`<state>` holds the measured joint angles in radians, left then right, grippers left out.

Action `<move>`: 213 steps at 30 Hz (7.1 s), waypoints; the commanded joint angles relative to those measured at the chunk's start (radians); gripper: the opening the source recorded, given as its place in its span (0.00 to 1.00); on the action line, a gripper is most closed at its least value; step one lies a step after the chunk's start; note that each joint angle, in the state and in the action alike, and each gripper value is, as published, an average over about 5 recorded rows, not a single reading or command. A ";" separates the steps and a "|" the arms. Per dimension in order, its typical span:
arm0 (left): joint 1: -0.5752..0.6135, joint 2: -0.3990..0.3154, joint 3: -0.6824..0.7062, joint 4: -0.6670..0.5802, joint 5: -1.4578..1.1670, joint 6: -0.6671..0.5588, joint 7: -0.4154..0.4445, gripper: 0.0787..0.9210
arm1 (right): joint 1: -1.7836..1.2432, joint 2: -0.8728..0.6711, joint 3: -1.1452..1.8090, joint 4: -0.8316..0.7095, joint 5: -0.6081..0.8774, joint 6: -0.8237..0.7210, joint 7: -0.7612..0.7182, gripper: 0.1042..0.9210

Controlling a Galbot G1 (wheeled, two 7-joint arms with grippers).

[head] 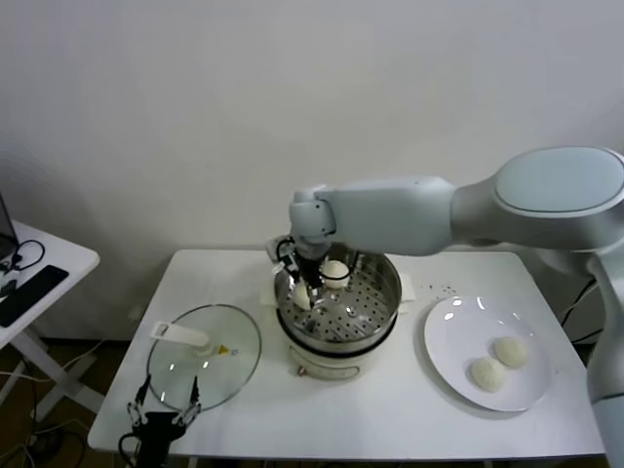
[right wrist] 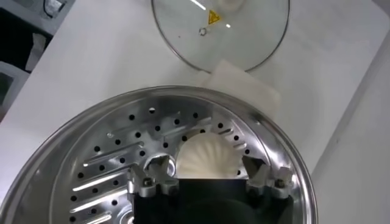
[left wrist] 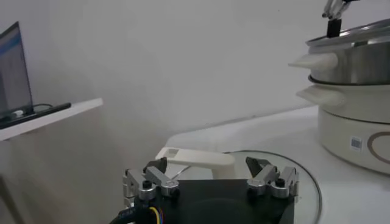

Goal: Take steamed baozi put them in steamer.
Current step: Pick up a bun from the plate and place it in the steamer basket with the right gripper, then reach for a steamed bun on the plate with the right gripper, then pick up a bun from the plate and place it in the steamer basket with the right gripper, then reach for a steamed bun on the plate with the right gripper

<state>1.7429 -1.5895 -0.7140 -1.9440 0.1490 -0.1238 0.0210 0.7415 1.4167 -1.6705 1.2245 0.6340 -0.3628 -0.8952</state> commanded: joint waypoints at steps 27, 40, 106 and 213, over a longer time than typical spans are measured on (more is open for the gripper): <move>0.023 -0.012 0.002 -0.002 0.020 -0.005 -0.003 0.88 | -0.138 -0.942 -0.069 0.323 -0.399 0.099 -0.069 0.88; 0.028 -0.019 -0.006 0.017 0.032 -0.008 -0.004 0.88 | -0.394 -0.927 0.162 0.162 -0.478 0.111 -0.058 0.88; 0.029 -0.018 0.007 0.013 0.058 -0.031 -0.015 0.88 | 0.180 -0.426 0.066 0.487 -0.520 0.741 -0.082 0.62; 0.046 -0.024 -0.015 0.076 0.088 -0.058 -0.026 0.88 | -0.486 -0.793 0.270 -0.259 -0.461 0.340 -0.175 0.88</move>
<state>1.7874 -1.6084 -0.7269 -1.8716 0.2333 -0.1798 -0.0050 0.4317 0.6164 -1.5402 1.0413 0.2395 -0.0223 -1.0749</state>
